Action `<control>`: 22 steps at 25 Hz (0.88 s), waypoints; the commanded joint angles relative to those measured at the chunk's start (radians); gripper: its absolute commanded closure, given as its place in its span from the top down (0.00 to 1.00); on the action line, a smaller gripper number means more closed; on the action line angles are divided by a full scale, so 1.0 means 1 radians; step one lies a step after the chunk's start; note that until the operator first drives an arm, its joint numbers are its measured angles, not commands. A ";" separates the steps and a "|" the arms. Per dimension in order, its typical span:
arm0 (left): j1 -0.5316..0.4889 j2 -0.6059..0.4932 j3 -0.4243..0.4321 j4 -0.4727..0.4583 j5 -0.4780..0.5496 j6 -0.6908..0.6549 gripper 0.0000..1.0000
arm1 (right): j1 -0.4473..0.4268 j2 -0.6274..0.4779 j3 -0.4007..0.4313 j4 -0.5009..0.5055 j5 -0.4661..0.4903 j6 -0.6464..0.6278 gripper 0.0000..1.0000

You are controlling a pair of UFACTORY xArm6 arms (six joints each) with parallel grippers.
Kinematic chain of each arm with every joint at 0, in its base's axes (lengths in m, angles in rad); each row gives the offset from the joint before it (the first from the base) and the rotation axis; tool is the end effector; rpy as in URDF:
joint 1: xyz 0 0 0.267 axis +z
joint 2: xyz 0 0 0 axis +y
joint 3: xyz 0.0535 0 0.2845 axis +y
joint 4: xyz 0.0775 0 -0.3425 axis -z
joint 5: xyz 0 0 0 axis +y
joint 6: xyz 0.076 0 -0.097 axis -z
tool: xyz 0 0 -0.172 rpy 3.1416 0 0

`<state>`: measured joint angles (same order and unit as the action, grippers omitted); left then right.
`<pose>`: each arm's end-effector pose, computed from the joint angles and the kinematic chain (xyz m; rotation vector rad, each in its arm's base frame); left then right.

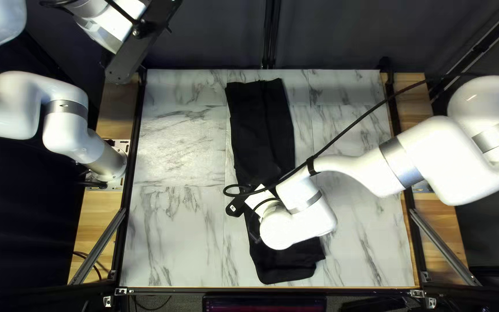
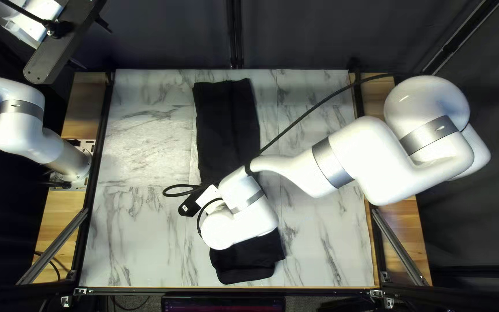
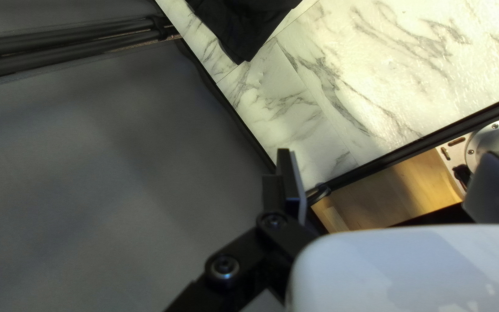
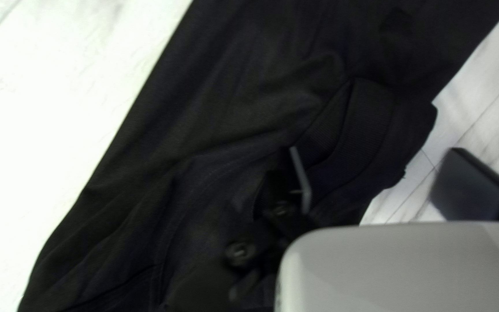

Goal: Fold t-shirt

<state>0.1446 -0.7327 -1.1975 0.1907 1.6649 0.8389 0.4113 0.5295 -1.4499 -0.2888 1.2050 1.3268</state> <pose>0.2745 0.0926 0.4723 -2.6957 0.9097 -0.2083 0.4952 0.1464 0.0677 2.5589 -1.0411 0.0152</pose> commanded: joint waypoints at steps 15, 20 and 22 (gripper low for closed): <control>0.000 0.000 0.000 0.000 0.000 0.000 1.00 | -0.012 0.014 -0.017 0.029 -0.004 0.010 0.95; 0.000 0.000 0.000 0.000 0.000 0.000 1.00 | -0.015 0.021 -0.032 0.035 0.008 0.015 0.60; 0.000 0.000 0.000 0.000 0.000 0.000 1.00 | -0.016 0.022 -0.035 0.037 0.009 0.016 0.13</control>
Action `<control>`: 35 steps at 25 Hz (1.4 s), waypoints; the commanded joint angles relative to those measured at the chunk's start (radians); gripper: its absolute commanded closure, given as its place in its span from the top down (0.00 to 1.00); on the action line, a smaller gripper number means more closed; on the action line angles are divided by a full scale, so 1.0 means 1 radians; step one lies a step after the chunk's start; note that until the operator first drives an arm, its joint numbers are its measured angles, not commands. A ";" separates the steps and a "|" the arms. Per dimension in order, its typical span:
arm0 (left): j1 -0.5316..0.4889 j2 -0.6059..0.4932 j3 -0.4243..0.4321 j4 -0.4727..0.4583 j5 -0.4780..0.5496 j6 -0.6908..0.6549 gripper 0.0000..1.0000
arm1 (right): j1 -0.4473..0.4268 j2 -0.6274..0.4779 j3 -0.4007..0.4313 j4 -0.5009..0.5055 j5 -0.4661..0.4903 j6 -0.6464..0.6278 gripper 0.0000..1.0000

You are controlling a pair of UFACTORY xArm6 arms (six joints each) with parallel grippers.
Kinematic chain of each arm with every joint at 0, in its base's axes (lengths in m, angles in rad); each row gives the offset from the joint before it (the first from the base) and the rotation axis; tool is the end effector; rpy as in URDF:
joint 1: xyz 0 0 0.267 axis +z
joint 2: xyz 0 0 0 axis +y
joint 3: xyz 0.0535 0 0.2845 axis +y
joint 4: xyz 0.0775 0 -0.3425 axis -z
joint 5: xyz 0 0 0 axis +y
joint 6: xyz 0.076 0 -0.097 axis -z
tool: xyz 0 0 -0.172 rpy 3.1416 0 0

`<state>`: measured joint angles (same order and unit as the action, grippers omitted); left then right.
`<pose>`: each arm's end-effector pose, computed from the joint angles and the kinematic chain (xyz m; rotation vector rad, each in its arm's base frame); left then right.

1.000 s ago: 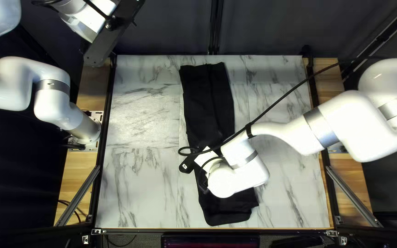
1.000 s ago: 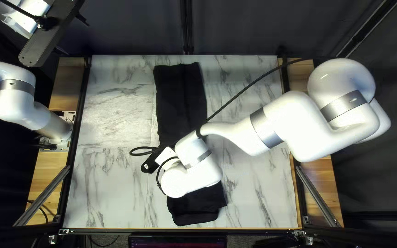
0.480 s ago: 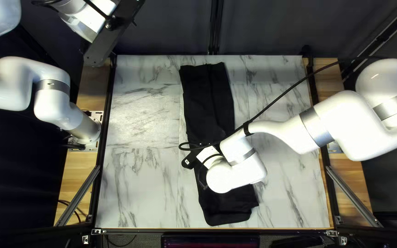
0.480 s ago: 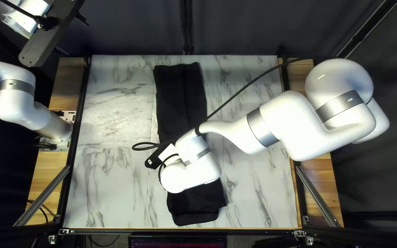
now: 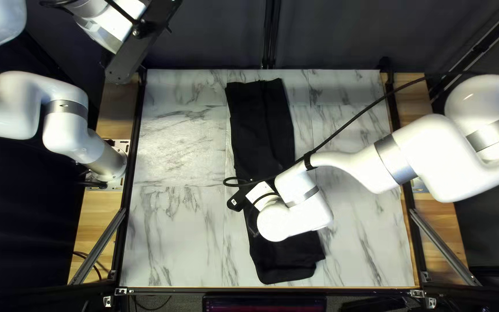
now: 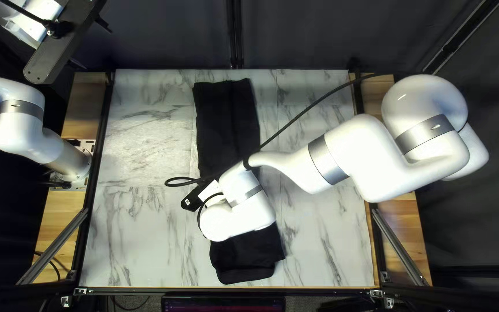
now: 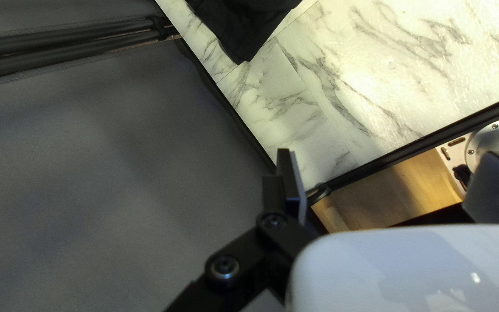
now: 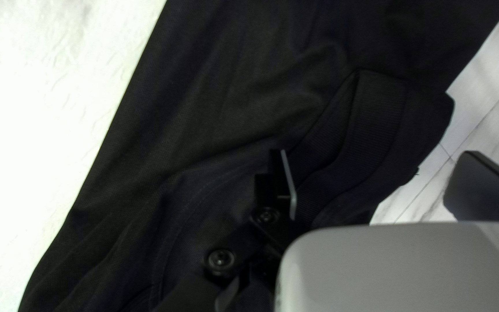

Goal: Fold t-shirt

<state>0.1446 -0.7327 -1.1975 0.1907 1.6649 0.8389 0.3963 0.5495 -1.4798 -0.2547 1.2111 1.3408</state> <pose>0.2745 0.0926 0.4723 -2.6957 0.9097 -0.2083 0.4997 0.1476 0.0654 2.5527 -1.1105 -0.0129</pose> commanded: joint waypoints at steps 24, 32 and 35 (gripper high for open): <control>0.000 0.000 0.000 0.000 0.000 0.000 1.00 | -0.008 -0.008 0.026 0.012 -0.039 0.003 1.00; 0.000 0.000 0.000 0.000 0.000 0.000 1.00 | -0.011 -0.008 0.035 0.015 -0.045 0.000 1.00; 0.000 0.000 0.000 0.000 0.000 0.000 1.00 | -0.015 -0.006 0.038 0.017 -0.049 0.000 0.95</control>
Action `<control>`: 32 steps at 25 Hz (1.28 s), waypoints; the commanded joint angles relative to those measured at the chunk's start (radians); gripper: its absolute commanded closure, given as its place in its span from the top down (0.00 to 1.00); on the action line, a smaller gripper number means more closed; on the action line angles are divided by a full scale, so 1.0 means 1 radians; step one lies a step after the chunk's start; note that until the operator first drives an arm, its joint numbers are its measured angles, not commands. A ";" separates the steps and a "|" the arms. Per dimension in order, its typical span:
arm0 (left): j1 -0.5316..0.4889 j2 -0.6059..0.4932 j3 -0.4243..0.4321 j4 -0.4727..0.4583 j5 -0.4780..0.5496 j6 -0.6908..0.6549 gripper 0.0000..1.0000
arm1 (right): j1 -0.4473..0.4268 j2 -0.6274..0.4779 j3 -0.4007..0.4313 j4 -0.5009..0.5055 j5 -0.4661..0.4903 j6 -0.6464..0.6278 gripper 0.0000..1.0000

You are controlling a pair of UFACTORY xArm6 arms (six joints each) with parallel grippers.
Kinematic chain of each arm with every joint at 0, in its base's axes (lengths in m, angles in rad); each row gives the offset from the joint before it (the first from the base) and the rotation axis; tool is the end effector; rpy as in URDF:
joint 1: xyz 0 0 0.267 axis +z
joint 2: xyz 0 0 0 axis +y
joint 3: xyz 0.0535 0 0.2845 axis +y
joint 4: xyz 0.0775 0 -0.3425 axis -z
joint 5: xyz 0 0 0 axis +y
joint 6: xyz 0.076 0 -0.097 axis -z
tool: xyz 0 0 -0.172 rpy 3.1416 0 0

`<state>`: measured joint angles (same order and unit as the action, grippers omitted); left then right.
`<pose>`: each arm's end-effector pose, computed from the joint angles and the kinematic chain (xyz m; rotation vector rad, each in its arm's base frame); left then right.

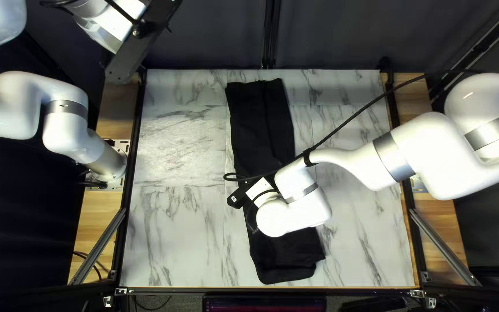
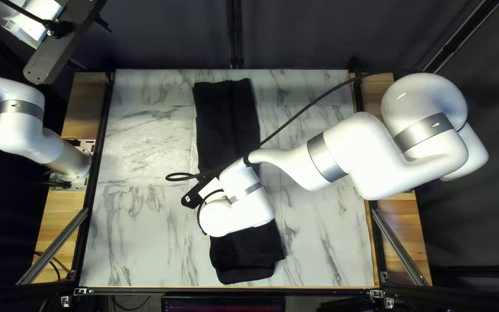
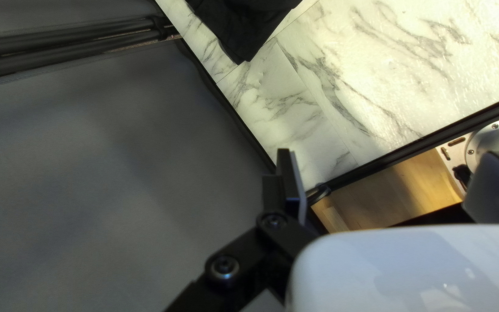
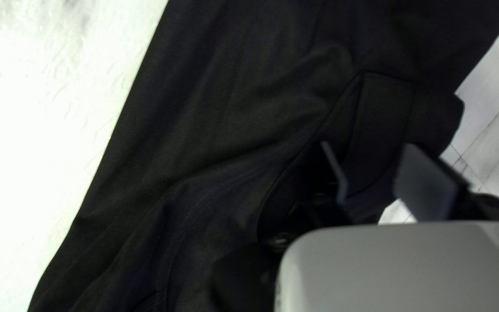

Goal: Fold t-shirt

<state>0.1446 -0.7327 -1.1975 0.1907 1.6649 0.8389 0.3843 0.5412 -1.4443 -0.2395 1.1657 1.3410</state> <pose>0.2745 0.0926 0.4723 -2.6957 0.9097 -0.2083 0.4984 0.1460 0.0574 2.5689 -1.1362 -0.0186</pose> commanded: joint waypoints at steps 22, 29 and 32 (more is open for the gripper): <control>0.000 0.000 0.000 0.000 0.000 0.000 1.00 | -0.002 -0.003 0.019 -0.003 -0.005 0.012 0.42; 0.000 0.000 0.000 0.000 0.000 0.000 1.00 | 0.012 -0.008 -0.007 -0.010 0.030 0.021 0.40; 0.000 0.000 0.000 0.000 0.000 0.000 1.00 | 0.018 -0.010 -0.029 -0.016 0.049 0.023 0.38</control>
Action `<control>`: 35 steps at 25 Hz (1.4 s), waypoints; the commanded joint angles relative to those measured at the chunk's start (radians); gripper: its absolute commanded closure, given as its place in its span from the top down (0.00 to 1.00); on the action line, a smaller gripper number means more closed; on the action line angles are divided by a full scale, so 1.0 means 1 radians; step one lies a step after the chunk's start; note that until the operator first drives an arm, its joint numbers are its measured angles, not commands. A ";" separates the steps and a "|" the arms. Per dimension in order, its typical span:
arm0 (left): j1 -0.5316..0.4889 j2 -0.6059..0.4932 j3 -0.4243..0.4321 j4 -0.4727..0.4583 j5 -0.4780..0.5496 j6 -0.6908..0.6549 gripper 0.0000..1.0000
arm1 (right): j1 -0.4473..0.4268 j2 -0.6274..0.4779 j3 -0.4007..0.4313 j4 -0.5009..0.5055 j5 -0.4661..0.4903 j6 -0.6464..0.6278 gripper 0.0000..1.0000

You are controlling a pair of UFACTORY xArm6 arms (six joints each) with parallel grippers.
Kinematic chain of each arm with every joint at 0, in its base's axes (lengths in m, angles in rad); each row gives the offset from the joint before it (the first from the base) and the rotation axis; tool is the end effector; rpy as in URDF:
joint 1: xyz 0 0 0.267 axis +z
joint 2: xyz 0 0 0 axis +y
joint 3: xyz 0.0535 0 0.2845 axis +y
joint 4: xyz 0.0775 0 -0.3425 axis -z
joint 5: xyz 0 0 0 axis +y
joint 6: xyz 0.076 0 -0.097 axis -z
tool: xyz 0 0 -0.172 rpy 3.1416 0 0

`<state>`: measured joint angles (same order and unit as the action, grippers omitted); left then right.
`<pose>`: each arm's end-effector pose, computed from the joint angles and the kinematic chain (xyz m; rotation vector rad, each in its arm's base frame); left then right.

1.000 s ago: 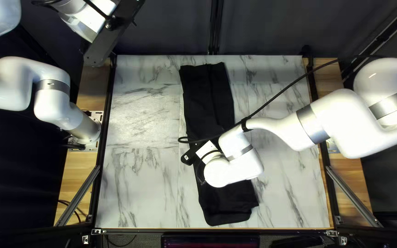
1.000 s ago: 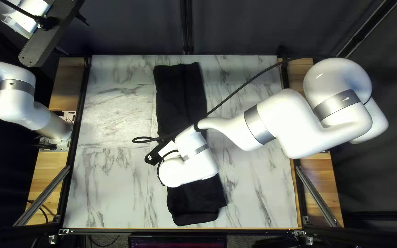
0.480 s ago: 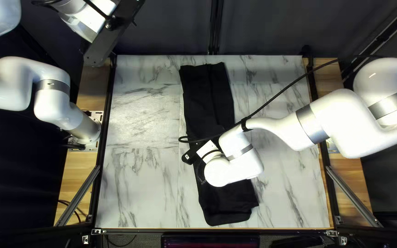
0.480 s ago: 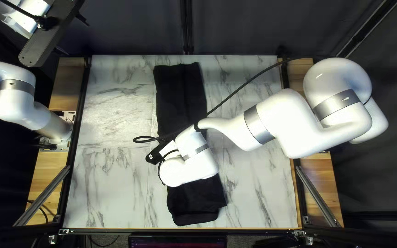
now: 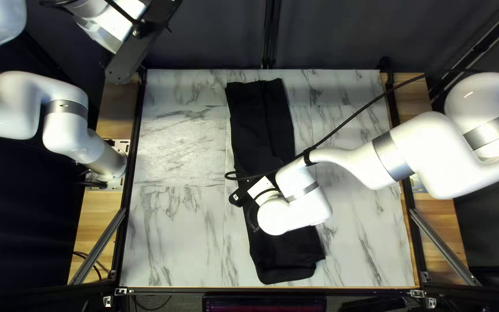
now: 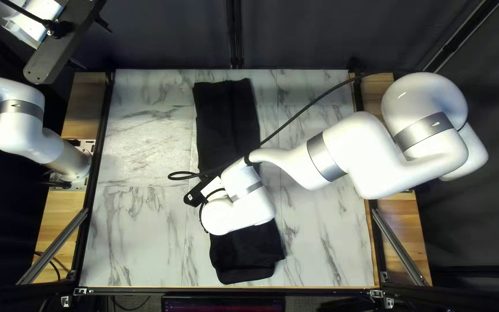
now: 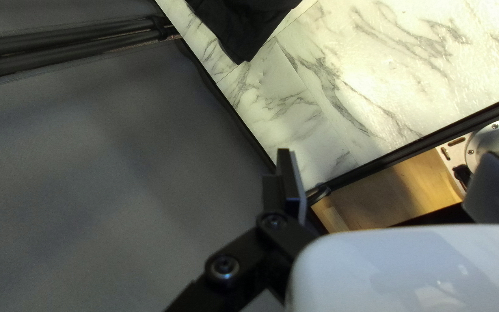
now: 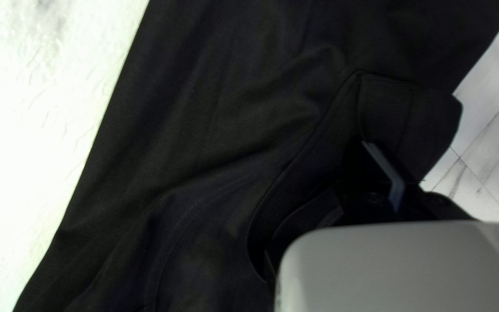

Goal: Fold t-shirt

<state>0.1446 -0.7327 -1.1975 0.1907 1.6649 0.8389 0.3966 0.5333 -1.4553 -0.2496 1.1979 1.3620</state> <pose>0.2745 0.0926 0.4723 -2.6957 0.9097 -0.2083 0.4958 0.1480 0.0656 2.5476 -1.1403 -0.0095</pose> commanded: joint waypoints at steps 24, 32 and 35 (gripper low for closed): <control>0.000 0.000 0.000 0.000 0.000 0.000 1.00 | -0.015 -0.006 -0.020 0.004 -0.077 -0.012 0.50; 0.000 0.000 0.000 0.000 0.000 0.000 1.00 | -0.021 0.026 -0.034 0.014 -0.105 -0.028 0.78; 0.000 0.000 0.000 0.000 0.000 0.000 1.00 | -0.006 0.006 -0.029 0.007 -0.090 -0.015 1.00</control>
<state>0.1446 -0.7327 -1.1975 0.1907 1.6649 0.8389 0.3817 0.5519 -1.4891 -0.2381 1.0998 1.3386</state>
